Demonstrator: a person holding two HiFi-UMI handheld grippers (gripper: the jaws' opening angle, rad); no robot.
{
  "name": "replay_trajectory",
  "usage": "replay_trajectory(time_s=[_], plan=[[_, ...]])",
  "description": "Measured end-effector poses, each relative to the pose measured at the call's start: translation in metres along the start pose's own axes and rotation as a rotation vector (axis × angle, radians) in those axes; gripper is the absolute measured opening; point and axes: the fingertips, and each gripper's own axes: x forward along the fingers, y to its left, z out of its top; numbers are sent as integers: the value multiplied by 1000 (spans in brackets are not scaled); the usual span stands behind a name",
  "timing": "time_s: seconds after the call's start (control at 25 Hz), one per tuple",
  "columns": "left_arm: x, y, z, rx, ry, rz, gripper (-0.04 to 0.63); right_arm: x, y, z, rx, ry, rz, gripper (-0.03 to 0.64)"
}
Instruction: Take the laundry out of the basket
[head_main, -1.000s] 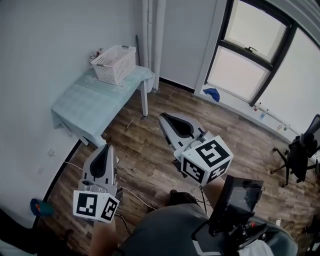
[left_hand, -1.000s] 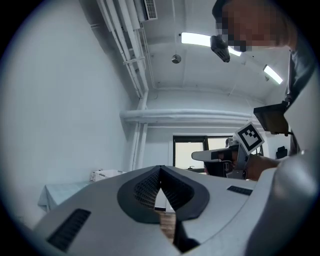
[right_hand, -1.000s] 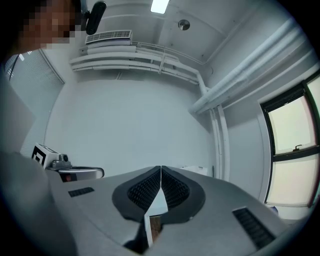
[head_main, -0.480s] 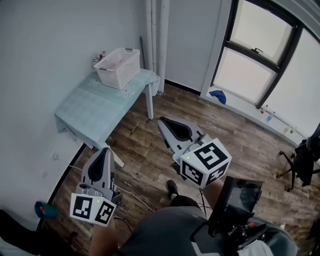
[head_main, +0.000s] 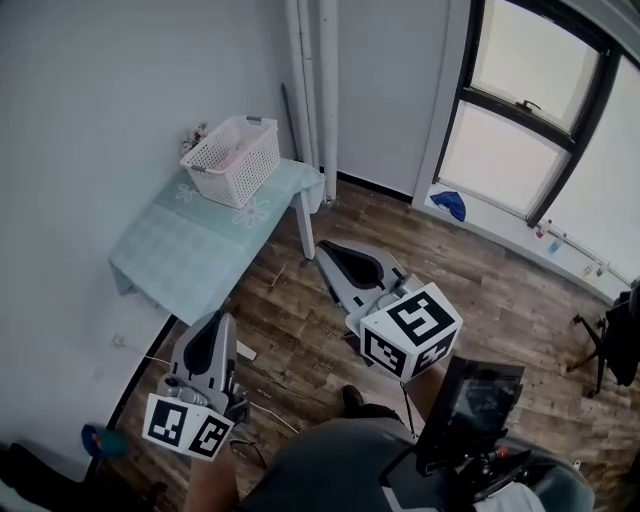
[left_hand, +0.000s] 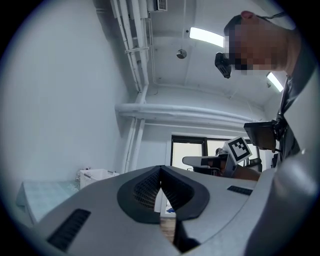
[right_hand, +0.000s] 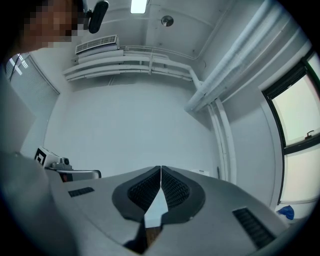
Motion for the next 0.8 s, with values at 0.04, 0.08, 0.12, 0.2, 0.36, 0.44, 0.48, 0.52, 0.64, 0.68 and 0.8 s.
replay_trajectory(time_s=[0.04, 0.08, 0.12, 0.2, 0.36, 0.44, 0.48, 0.52, 0.64, 0.68, 0.8], plan=[[11, 1, 0, 6, 1, -2, 9, 4, -10, 0, 3, 0, 2, 15], [23, 2, 1, 13, 1, -6, 9, 9, -20, 1, 6, -2, 5, 15], [35, 3, 1, 19, -1, -15, 9, 14, -30, 1, 7, -4, 9, 15], [58, 1, 2, 29, 0, -38, 11, 23, -50, 2, 11, -6, 13, 15], [103, -4, -4, 58, 22, -53, 11, 32, -91, 0, 27, -3, 17, 15], [123, -5, -6, 68, 24, -51, 11, 36, -109, 0, 29, -2, 24, 15], [132, -5, -7, 72, 25, -48, 11, 38, -118, 0, 29, -3, 28, 15], [141, -5, -9, 76, 29, -44, 11, 41, -127, 1, 30, -4, 30, 15], [163, -5, -15, 84, 53, -39, 11, 46, -151, 1, 43, -9, 29, 15], [169, -5, -16, 83, 58, -34, 9, 47, -158, 1, 49, -11, 30, 15], [184, 4, -18, 67, 57, 7, 9, 52, -173, 2, 54, -20, 35, 15]])
